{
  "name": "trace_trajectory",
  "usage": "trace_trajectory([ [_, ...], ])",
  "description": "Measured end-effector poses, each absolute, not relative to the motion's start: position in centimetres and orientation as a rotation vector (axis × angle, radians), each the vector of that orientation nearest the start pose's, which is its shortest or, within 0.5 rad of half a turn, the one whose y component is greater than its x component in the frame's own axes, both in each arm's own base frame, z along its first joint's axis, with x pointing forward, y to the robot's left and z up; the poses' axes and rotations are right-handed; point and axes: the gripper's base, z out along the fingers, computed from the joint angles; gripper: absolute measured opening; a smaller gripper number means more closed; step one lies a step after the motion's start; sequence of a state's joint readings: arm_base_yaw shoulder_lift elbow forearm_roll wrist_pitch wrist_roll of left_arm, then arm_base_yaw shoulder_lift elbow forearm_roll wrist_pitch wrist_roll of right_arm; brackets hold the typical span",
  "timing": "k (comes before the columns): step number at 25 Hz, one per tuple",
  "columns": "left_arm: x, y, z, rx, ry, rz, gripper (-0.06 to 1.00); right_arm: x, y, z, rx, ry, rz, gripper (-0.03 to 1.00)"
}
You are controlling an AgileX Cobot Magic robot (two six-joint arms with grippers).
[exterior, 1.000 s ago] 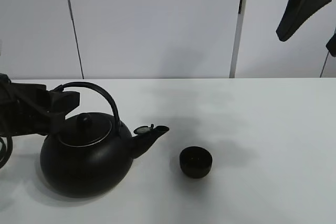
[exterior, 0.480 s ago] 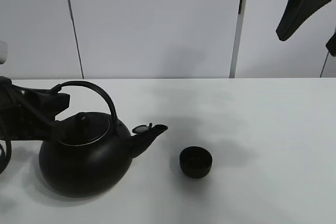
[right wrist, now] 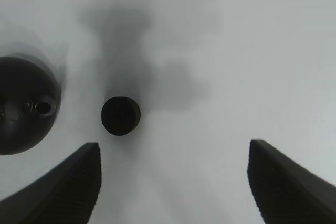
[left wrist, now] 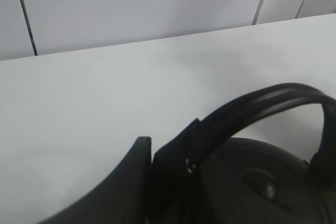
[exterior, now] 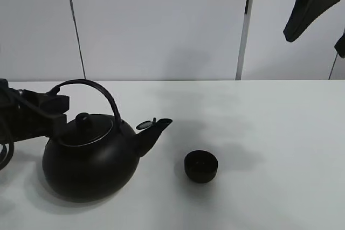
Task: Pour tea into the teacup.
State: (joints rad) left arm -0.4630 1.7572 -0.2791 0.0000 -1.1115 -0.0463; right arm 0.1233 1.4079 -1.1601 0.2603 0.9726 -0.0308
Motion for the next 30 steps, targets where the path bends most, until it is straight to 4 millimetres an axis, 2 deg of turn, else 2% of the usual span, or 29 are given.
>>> trace_trajectory([
  [8,22.1,-11.8,13.6,0.460,1.814,-0.406,0.16,27.8,5.4,31.0,-0.074,2.694,0.363,0.54],
  [20,23.9,-13.5,18.2,0.525,1.591,-0.460,0.15,27.8,5.4,31.0,-0.072,2.686,0.362,0.54],
  [25,24.9,-14.9,19.5,0.572,1.550,-0.472,0.15,27.9,5.4,31.0,-0.071,2.676,0.360,0.54],
  [30,25.2,-16.9,19.9,0.699,1.574,-0.403,0.15,28.0,5.4,31.0,-0.070,2.673,0.359,0.54],
])
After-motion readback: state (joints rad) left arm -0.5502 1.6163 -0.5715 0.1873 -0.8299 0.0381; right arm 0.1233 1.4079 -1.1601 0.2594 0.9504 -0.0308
